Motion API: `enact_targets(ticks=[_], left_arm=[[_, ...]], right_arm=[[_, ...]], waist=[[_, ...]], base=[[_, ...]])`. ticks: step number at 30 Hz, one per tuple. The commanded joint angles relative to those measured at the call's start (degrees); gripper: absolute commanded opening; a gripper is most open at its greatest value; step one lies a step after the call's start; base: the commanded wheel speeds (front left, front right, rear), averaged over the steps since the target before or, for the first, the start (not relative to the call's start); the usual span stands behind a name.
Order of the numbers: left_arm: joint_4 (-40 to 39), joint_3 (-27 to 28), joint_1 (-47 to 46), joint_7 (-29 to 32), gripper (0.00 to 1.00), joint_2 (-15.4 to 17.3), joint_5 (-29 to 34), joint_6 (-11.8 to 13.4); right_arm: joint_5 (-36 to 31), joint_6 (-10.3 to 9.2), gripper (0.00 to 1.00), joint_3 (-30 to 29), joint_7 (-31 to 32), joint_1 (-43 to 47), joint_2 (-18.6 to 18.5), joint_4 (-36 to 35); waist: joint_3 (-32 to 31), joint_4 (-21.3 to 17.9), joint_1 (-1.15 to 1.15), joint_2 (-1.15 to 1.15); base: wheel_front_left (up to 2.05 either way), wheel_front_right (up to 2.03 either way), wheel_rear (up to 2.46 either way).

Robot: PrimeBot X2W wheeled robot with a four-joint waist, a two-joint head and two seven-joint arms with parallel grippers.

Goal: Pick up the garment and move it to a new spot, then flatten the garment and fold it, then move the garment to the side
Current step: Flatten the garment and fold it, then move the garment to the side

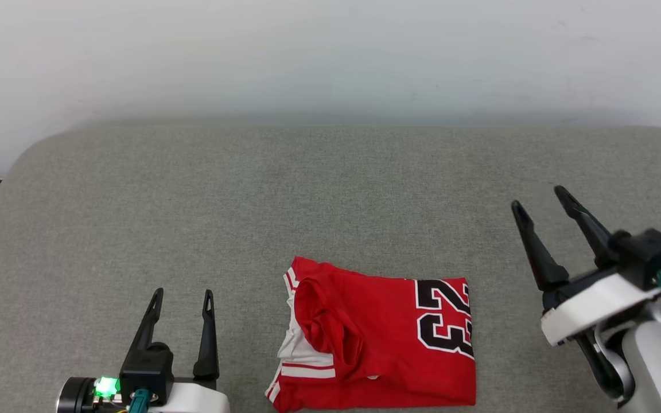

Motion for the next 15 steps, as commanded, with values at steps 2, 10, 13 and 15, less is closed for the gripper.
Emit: enact_targets(ticks=[2,10,13,15], left_arm=[[-0.1,0.2,0.8,-0.3,1.0,0.0,0.1,-0.1],[0.0,0.4,2.6,-0.3,1.0,0.0,-0.2,-0.4],[-0.3,0.5,3.4,-0.3,1.0,0.2,-0.1,-0.6],[-0.4,0.3,3.5,-0.3,1.0,0.2,-0.1,-0.7]], right_arm=[[-2.8,-0.05,1.0,-3.6,-1.3,3.2,2.1,-1.9],[-9.5,-0.05,1.0,-13.5,-2.8,14.0,10.3,-8.7],[-11.3,-0.05,1.0,-16.0,-2.9,19.4,13.0,-11.5],[-11.8,-0.05,1.0,-16.5,-2.9,21.2,13.7,-12.1]], waist=[[-0.5,-0.3,0.0,0.0],[-2.2,-0.6,0.0,0.0],[-2.7,-0.6,0.0,0.0],[-2.8,-0.5,0.0,0.0]], base=[[0.0,0.0,0.0],[0.0,0.0,0.0],[0.0,0.0,0.0],[0.0,0.0,0.0]])
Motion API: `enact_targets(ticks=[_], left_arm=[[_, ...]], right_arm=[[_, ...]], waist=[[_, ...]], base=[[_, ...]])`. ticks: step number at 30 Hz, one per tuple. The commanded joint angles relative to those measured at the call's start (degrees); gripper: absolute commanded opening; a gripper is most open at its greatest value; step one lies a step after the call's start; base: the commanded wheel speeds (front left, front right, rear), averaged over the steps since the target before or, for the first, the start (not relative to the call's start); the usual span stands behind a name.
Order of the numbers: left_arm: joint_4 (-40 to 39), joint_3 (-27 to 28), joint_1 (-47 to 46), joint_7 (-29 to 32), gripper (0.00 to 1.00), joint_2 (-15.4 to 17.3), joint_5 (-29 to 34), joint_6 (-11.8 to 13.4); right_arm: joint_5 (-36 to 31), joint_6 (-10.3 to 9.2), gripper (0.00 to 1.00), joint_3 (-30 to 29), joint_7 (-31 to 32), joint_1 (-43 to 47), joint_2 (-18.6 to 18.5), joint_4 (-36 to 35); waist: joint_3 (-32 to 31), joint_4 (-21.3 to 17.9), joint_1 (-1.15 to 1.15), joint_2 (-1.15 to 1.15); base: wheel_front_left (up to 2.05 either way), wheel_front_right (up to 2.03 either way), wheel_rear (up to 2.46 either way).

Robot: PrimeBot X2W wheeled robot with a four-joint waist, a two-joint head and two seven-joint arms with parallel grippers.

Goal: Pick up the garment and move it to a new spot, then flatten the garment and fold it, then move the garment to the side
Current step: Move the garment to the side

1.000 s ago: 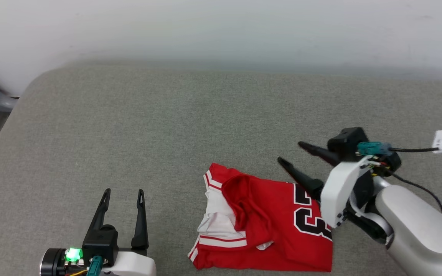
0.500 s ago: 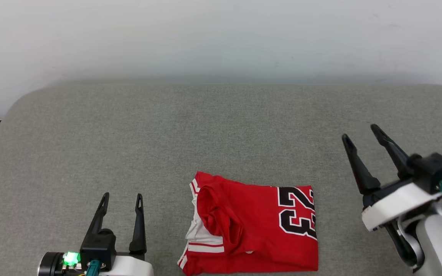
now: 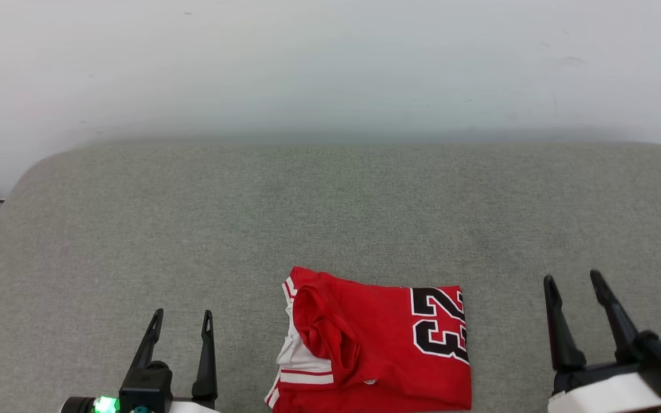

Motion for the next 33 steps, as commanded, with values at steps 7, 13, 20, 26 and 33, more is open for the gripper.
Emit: enact_targets(ticks=[7,13,20,26,33], left_arm=[[-0.1,-0.3,0.9,-0.3,1.0,0.3,0.3,-0.4],[0.2,-0.3,1.1,-0.3,1.0,0.4,0.4,-0.5],[0.4,-0.3,1.0,-0.3,1.0,0.4,0.4,-0.5],[0.6,-0.4,0.4,-0.3,1.0,0.2,0.3,-0.5],[0.8,-0.4,-1.0,-0.3,1.0,0.1,0.4,-0.8]], right_arm=[[-1.1,-0.05,1.0,-0.8,-0.2,4.9,2.0,-0.8],[-1.7,-0.05,1.0,-0.8,-0.2,5.9,2.5,-0.6],[-2.5,-0.05,1.0,-0.9,-0.2,4.9,2.7,-0.3],[-1.9,-0.05,1.0,-1.6,-0.2,1.5,0.5,-1.0],[0.9,-0.05,1.0,-1.5,1.7,-8.0,-6.2,-3.1]], waist=[[-0.3,0.2,0.01,0.0],[-0.3,0.3,0.01,0.0],[-0.2,0.6,0.01,0.0],[0.2,0.9,0.01,0.0],[1.6,1.5,0.01,0.0]], base=[[0.0,0.0,0.0],[0.0,0.0,0.0],[0.0,0.0,0.0],[0.0,0.0,0.0],[0.0,0.0,0.0]])
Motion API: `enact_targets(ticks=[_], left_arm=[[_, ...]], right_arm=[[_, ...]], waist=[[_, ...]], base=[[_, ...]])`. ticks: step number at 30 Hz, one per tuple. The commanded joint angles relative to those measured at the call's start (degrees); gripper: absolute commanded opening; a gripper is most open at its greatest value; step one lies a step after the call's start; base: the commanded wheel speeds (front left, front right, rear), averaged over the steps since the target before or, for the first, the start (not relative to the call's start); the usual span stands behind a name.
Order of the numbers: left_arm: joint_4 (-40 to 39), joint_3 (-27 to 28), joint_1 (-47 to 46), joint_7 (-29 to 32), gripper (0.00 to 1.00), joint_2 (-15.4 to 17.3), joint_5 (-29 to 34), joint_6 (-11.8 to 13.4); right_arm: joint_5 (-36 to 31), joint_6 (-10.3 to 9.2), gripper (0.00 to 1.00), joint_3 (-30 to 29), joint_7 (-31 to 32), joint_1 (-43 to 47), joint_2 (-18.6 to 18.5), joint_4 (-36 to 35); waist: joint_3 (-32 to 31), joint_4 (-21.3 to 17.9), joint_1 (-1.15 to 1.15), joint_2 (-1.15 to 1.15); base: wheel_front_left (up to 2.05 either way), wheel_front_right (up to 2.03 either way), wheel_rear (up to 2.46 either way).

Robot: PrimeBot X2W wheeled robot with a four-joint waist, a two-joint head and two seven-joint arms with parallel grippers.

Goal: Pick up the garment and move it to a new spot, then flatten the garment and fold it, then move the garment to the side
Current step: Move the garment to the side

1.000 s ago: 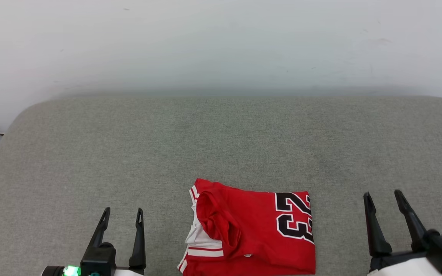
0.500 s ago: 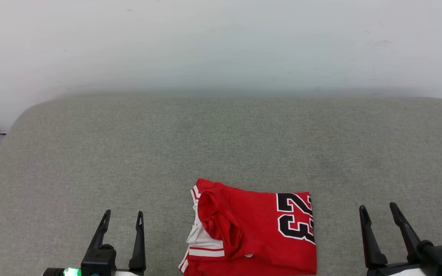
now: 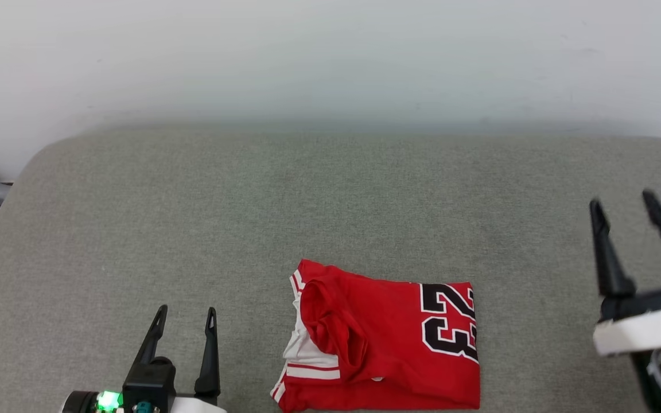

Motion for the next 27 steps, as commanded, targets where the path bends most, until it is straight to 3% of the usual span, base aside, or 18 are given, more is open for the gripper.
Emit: enact_targets(ticks=[1,8,16,20,27], left_arm=[[0.1,-0.2,-0.6,-0.3,1.0,0.0,0.4,-0.2],[0.2,-0.4,-2.4,-0.3,1.0,-0.1,0.4,-0.4],[0.0,-0.9,-3.9,-0.3,1.0,-0.4,0.5,-0.6],[0.2,-1.5,-5.0,-0.3,1.0,-0.7,0.6,-0.6],[0.2,-2.2,-6.1,-0.3,1.0,-1.0,0.7,-0.8]], right_arm=[[0.8,-0.05,1.0,0.2,0.6,-1.4,-1.1,-0.4],[8.1,-0.05,1.0,3.4,9.9,-11.1,-9.1,-0.1],[24.5,-0.05,1.0,10.5,31.2,-14.8,-15.0,3.2],[33.2,-0.04,1.0,13.0,42.9,-12.0,-16.1,4.8],[38.8,-0.04,1.0,15.8,51.0,-7.8,-15.7,6.4]], waist=[[0.3,0.2,0.0,0.0],[2.1,1.2,0.0,0.0],[4.3,2.3,0.0,0.0],[5.4,3.4,0.0,0.0],[7.4,5.1,0.0,0.0]], base=[[0.0,0.0,0.0],[0.0,0.0,0.0],[0.0,0.0,0.0],[0.0,0.0,0.0],[0.0,0.0,0.0]])
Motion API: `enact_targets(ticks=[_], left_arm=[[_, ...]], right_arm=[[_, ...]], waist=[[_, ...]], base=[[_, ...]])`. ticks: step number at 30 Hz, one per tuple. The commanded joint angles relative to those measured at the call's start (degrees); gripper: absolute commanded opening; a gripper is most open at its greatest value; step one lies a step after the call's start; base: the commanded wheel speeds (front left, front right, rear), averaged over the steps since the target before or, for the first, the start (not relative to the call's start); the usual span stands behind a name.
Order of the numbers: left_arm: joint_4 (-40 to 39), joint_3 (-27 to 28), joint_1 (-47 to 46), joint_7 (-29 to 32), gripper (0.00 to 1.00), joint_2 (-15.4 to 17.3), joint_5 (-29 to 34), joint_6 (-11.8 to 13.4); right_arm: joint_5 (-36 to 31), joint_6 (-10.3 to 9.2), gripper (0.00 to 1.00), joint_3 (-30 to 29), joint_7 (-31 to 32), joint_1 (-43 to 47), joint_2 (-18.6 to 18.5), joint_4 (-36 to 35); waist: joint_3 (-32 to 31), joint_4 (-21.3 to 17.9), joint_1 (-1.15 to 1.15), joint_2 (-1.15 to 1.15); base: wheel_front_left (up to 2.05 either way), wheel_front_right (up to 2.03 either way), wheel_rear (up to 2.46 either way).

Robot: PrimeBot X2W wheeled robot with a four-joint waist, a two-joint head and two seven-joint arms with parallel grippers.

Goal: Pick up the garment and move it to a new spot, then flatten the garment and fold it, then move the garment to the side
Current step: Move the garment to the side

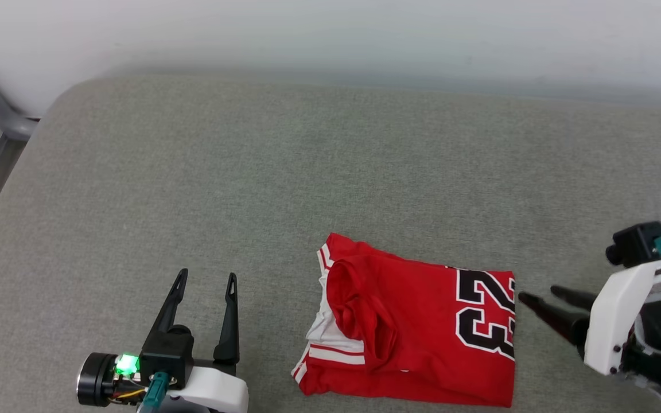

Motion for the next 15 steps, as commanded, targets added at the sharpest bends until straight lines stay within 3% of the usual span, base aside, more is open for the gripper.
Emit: enact_targets(ticks=[1,15], left_arm=[[0.0,0.0,-0.8,-0.3,1.0,0.0,0.2,-0.2],[0.2,-1.2,-3.4,-0.3,1.0,-0.5,0.2,-0.4]], right_arm=[[0.7,-0.03,1.0,0.3,0.4,0.7,0.6,0.4],[2.8,-0.04,1.0,7.0,-1.4,0.5,4.4,7.4]], waist=[[0.7,0.6,0.0,0.0],[5.0,4.0,0.0,0.0]], base=[[0.0,0.0,0.0],[0.0,0.0,0.0]])
